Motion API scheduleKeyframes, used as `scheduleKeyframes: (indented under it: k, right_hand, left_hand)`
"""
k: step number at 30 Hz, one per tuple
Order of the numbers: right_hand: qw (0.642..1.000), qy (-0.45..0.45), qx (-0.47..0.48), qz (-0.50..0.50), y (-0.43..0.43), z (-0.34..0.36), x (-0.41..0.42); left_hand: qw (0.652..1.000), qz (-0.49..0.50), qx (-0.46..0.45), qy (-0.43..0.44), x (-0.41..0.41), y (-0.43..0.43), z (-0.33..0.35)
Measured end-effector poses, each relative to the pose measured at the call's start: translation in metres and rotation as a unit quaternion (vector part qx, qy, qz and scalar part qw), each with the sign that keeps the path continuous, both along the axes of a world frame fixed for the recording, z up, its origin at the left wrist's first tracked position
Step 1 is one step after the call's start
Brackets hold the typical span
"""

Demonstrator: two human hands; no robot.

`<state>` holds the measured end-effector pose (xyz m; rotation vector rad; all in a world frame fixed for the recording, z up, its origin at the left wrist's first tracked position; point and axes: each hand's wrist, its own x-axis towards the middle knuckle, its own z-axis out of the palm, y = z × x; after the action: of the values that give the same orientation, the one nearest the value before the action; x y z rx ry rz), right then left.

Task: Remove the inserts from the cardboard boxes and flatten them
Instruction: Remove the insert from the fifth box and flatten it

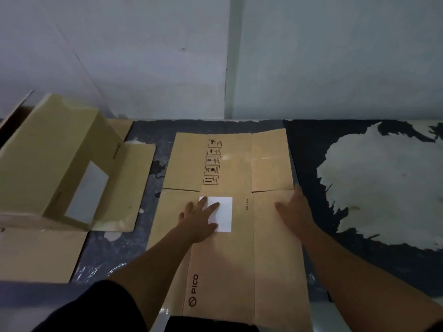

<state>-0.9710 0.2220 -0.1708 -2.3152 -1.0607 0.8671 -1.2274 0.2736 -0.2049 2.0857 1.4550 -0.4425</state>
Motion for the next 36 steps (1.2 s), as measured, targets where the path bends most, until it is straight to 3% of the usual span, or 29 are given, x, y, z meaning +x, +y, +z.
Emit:
scheduleKeyframes:
  k: [4, 7, 10, 14, 17, 21, 27, 31, 33, 36]
  right_hand:
    - [0.964, -0.183, -0.089, 0.169, -0.007, -0.02, -0.034]
    - [0.942, -0.145, -0.118, 0.278, -0.004, -0.032, -0.073]
    - [0.925, -0.125, -0.187, 0.308, -0.006, -0.048, -0.09]
    - [0.912, -0.117, -0.224, 0.324, -0.005, -0.054, -0.086]
    - [0.909, -0.122, -0.226, 0.328, -0.005, -0.057, -0.087]
    - [0.915, -0.121, -0.212, 0.32, -0.006, -0.058, -0.087]
    - [0.939, -0.09, -0.155, 0.292, -0.01, -0.056, -0.081]
    - [0.982, -0.113, -0.063, 0.136, -0.019, -0.048, -0.066]
    - [0.988, -0.122, -0.075, 0.05, -0.028, -0.043, -0.056]
    - [0.993, -0.06, -0.09, -0.041, -0.039, -0.035, -0.044]
  left_hand:
    - [0.998, -0.016, 0.056, 0.017, -0.008, 0.001, -0.008]
    - [0.997, 0.005, 0.069, 0.026, -0.014, 0.005, -0.014]
    - [0.992, 0.115, 0.043, 0.025, -0.023, 0.006, -0.019]
    - [0.956, 0.294, 0.022, 0.009, -0.036, 0.009, -0.015]
    - [0.945, 0.324, 0.039, -0.009, -0.048, 0.009, -0.006]
    - [0.89, 0.424, -0.002, -0.168, -0.074, 0.028, 0.014]
    - [0.885, 0.379, -0.05, -0.266, -0.069, 0.028, 0.049]
    - [0.896, 0.361, 0.074, -0.248, -0.06, 0.01, 0.063]
    - [0.89, 0.357, 0.107, -0.262, -0.064, 0.003, 0.07]
    - [0.876, 0.355, 0.13, -0.298, -0.069, -0.007, 0.085]
